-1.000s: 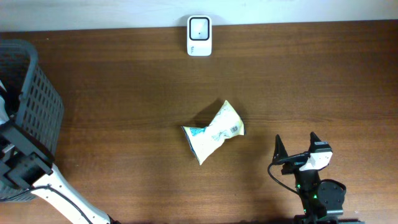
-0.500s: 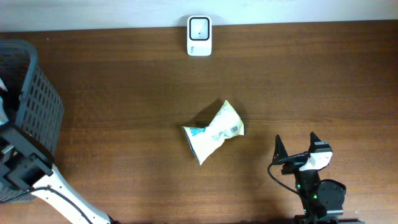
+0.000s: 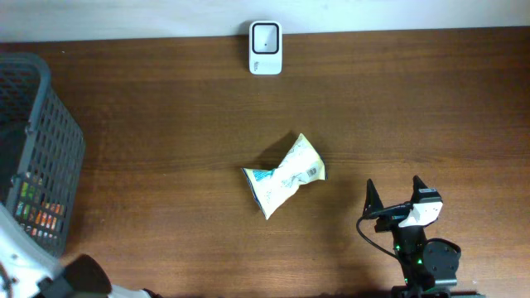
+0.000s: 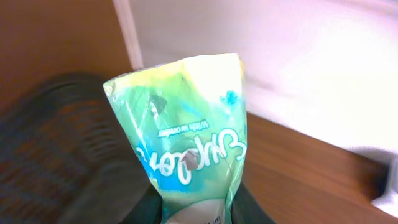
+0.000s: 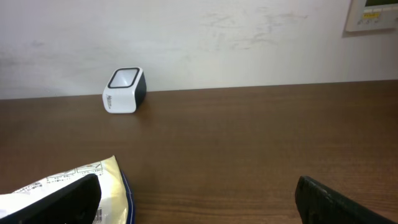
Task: Scan the item barcode
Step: 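Reach the left gripper into the basket and grasp the green packet, then place the green packet on the table left of the bag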
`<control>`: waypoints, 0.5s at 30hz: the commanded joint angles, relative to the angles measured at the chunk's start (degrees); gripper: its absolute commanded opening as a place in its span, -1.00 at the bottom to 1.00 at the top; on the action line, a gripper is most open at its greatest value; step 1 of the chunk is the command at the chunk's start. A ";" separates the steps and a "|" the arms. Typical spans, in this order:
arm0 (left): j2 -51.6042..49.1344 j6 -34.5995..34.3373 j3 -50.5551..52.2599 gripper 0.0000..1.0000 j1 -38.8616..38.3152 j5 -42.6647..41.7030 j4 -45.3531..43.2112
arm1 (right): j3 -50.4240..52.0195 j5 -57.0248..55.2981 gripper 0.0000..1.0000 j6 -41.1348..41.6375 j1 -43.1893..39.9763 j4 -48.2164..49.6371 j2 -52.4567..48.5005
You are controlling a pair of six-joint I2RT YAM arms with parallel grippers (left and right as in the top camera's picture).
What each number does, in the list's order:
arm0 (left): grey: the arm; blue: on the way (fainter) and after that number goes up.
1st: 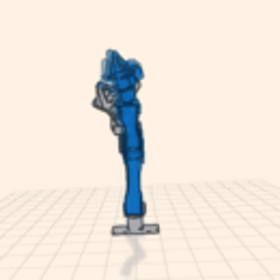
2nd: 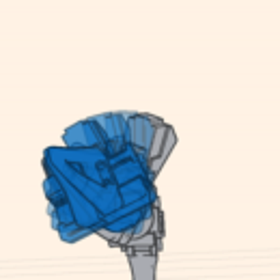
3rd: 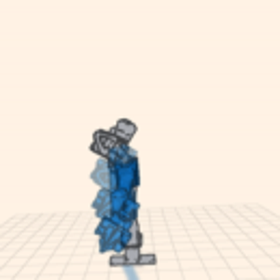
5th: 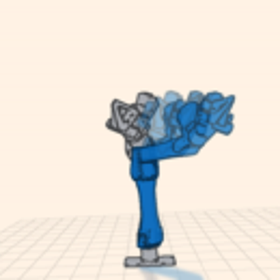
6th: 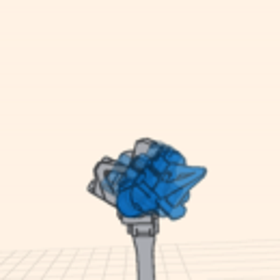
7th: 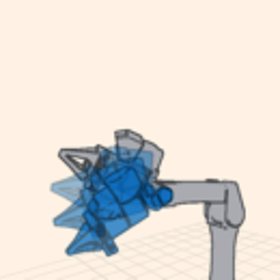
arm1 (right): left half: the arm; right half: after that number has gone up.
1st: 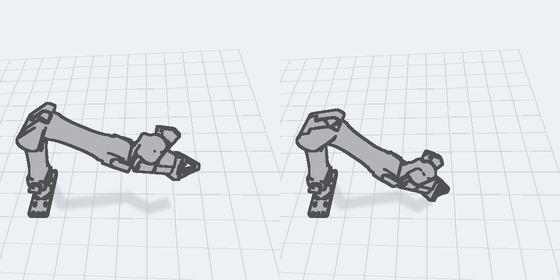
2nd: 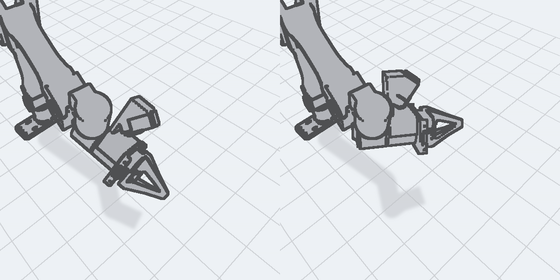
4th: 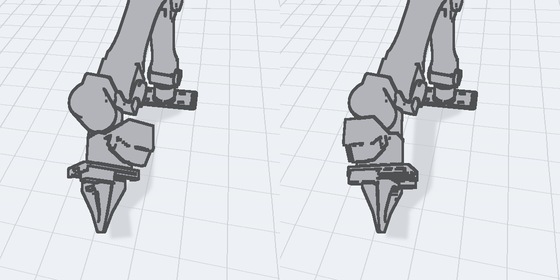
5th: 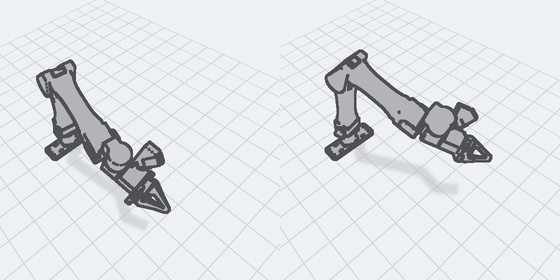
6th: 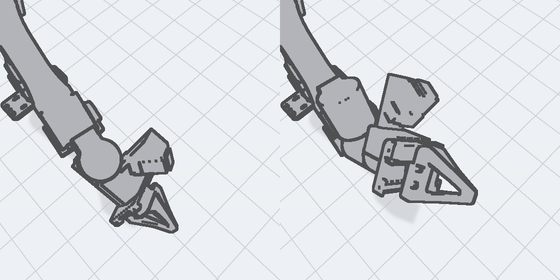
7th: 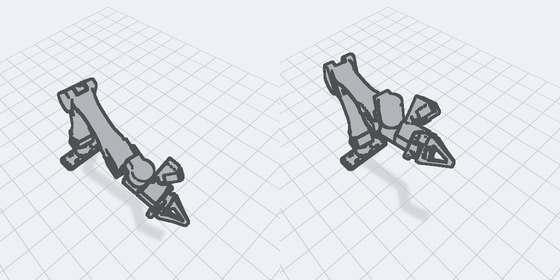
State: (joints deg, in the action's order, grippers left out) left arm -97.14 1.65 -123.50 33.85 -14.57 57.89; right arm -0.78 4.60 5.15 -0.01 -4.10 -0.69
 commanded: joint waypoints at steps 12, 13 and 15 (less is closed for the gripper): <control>-6.01 19.41 11.52 -0.50 -36.96 0.48 21.59 | 0.46 0.57 0.97 -0.26 0.00 -0.02 0.37; -6.56 21.11 13.29 -0.50 -38.21 0.44 21.09 | 0.46 0.57 0.97 -0.26 0.00 -0.02 0.37; -7.80 23.28 17.57 -0.51 -40.48 0.44 19.12 | 0.46 0.59 0.97 -0.26 0.00 -0.02 0.37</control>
State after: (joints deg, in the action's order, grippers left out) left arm -103.11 17.30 -111.11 -3.81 -15.53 78.63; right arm -0.78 4.60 5.15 -0.01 -4.10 -0.69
